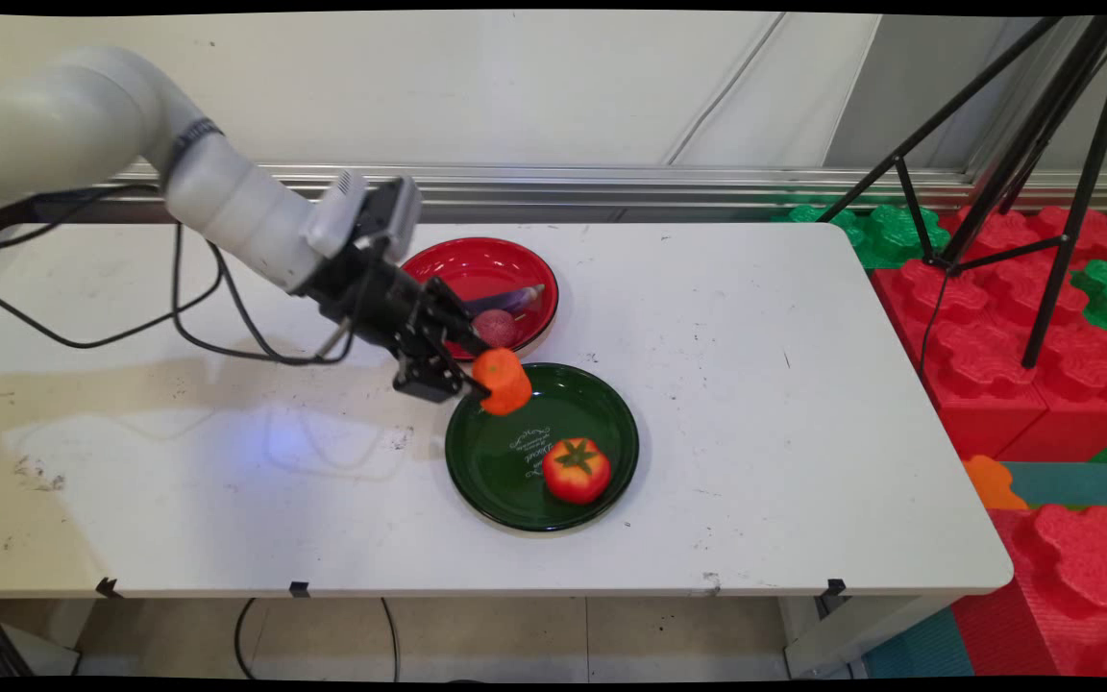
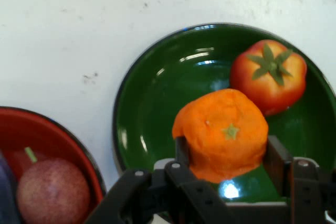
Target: Place the picked object on the table
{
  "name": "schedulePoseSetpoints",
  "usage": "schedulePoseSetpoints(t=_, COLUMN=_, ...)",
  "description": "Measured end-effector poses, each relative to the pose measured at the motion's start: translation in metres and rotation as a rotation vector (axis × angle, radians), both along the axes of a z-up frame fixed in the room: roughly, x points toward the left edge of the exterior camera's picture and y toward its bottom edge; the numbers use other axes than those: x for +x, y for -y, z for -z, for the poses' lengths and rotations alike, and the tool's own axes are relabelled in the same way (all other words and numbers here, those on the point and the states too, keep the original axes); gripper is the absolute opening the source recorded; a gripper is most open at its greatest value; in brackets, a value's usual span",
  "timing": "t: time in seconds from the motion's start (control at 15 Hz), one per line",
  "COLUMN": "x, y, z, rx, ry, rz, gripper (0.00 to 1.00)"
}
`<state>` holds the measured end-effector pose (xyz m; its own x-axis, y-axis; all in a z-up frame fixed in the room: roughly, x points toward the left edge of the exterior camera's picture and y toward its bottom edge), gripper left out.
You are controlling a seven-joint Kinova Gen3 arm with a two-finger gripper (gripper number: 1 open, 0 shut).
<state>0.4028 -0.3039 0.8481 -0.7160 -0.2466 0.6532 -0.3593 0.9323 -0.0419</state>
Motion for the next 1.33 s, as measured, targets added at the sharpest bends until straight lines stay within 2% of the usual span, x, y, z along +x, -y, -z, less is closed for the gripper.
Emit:
schedulePoseSetpoints(t=0.4, x=0.032, y=-0.018, z=-0.037, rx=-0.023, ry=-0.047, rz=-0.037, gripper=0.0)
schedulePoseSetpoints(t=0.6, x=0.051, y=-0.026, z=-0.05, rx=-0.028, ry=-0.049, rz=-0.05, gripper=0.0)
schedulePoseSetpoints(t=1.0, x=0.09, y=-0.042, z=-0.062, rx=-0.028, ry=-0.013, rz=-0.067, gripper=0.0)
schedulePoseSetpoints(t=1.33, x=0.126, y=-0.056, z=-0.051, rx=-0.001, ry=0.062, rz=-0.077, gripper=0.0)
